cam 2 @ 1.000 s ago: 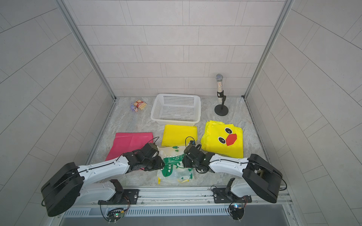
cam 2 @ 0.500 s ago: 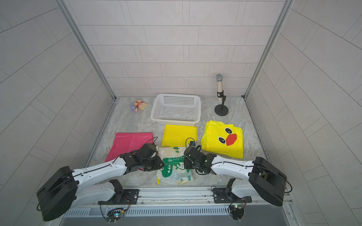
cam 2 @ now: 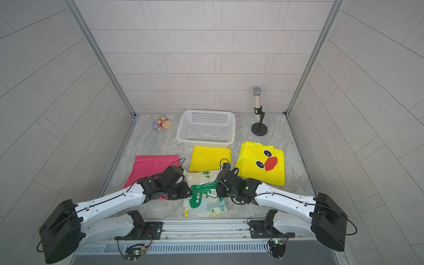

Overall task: Put the folded raincoat in the basket
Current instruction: Pick up the raincoat from the center of the board, then place the raincoat in the basket.

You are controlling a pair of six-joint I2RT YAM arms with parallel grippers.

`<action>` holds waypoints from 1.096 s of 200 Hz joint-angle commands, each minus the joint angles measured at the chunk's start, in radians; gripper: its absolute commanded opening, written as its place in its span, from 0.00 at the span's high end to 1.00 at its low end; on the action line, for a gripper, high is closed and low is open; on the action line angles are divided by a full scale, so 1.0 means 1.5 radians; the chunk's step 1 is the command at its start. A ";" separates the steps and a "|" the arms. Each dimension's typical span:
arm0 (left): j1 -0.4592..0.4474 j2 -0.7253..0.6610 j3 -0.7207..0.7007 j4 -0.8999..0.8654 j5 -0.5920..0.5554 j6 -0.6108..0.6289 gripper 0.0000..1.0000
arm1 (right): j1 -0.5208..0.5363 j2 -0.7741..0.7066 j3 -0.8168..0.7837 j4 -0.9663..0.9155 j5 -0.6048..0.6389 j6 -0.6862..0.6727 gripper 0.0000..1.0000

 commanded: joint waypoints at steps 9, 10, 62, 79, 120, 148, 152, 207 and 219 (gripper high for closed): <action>-0.001 -0.024 0.060 -0.043 -0.011 0.025 1.00 | 0.006 -0.036 0.038 -0.053 0.019 -0.030 1.00; -0.001 -0.024 0.062 -0.044 -0.010 0.026 1.00 | 0.006 -0.037 0.039 -0.054 0.020 -0.030 1.00; 0.000 -0.057 0.091 -0.065 -0.040 0.030 1.00 | 0.005 -0.065 0.050 -0.061 0.045 -0.043 1.00; 0.001 -0.048 0.112 -0.082 -0.048 0.041 1.00 | 0.003 -0.069 0.057 -0.064 0.048 -0.048 1.00; 0.006 0.011 0.187 -0.109 -0.054 0.084 1.00 | -0.014 -0.057 0.098 -0.065 0.040 -0.084 1.00; 0.024 0.046 0.239 -0.135 -0.054 0.112 1.00 | -0.051 -0.043 0.128 -0.065 0.012 -0.099 1.00; 0.029 0.048 0.243 -0.135 -0.052 0.114 1.00 | -0.057 -0.041 0.132 -0.065 0.006 -0.101 1.00; 0.111 0.068 0.297 -0.140 -0.007 0.155 1.00 | -0.138 -0.001 0.180 -0.053 -0.062 -0.134 1.00; 0.113 0.084 0.318 -0.147 -0.003 0.171 1.00 | -0.149 0.011 0.190 -0.046 -0.075 -0.136 1.00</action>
